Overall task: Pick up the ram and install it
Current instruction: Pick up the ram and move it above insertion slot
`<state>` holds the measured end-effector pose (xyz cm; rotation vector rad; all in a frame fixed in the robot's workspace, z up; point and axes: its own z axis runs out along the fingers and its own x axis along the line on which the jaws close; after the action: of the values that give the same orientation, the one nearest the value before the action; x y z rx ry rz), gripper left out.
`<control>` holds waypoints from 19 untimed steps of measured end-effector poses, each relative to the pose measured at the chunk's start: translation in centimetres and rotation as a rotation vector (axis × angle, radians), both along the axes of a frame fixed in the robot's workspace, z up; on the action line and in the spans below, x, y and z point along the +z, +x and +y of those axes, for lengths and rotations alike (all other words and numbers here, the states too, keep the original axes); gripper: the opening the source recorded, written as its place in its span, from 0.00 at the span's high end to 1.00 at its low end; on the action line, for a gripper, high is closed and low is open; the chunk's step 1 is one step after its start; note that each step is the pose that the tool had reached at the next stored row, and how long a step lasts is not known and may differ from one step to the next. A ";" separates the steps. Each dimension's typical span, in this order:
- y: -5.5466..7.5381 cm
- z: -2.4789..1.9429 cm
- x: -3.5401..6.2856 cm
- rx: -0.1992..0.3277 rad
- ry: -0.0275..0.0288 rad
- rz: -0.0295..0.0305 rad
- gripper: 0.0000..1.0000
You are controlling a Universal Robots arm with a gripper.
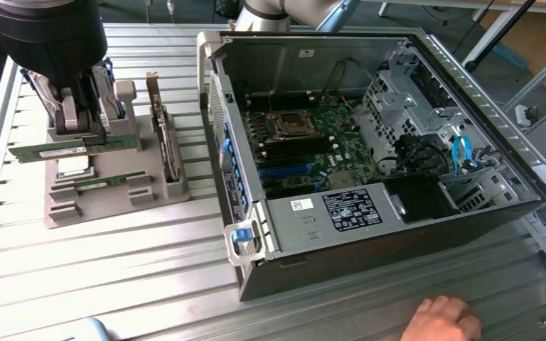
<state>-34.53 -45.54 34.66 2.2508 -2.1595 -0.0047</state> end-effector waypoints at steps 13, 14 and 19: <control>0.1 0.00 1.49 0.000 0.0002 -0.0001 0.88; 0.1 0.00 1.60 0.000 0.0002 -0.0001 0.88; 0.1 0.00 2.21 0.000 0.0001 0.0000 0.88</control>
<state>-34.39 -45.54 36.87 2.2509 -2.1596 -0.0048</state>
